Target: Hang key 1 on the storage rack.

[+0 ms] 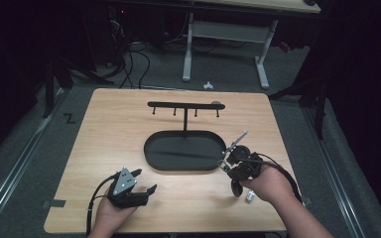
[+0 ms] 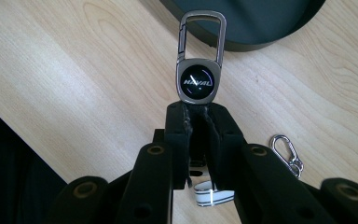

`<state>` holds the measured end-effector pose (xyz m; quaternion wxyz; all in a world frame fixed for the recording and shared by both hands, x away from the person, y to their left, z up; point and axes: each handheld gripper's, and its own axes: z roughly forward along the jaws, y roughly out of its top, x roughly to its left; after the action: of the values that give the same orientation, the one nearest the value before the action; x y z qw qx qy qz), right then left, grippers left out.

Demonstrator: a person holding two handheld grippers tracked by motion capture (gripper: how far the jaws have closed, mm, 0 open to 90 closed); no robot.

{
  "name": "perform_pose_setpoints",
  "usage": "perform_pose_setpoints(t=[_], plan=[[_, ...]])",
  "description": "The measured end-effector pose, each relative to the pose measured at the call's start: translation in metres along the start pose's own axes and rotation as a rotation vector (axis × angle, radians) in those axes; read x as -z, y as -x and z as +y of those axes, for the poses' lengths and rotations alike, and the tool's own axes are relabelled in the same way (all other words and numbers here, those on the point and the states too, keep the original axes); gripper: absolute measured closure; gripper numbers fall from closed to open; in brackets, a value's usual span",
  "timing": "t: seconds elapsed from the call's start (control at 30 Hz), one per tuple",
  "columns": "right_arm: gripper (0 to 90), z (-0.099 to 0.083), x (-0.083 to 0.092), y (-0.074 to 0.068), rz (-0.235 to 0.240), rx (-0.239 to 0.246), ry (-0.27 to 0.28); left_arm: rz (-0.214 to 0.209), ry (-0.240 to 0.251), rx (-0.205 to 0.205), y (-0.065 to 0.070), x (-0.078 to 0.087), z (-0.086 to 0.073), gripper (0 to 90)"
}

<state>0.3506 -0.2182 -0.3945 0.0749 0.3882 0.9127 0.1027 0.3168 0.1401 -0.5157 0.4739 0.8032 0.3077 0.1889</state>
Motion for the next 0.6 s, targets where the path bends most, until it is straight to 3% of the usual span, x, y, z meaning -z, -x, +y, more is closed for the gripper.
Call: perform_pose_setpoints(t=[0.6], plan=[[80.6, 0.015, 0.005, 0.000, -0.013, 0.003, 0.010, 0.013, 0.016, 0.006, -0.003, 0.012, -0.004, 23.2]])
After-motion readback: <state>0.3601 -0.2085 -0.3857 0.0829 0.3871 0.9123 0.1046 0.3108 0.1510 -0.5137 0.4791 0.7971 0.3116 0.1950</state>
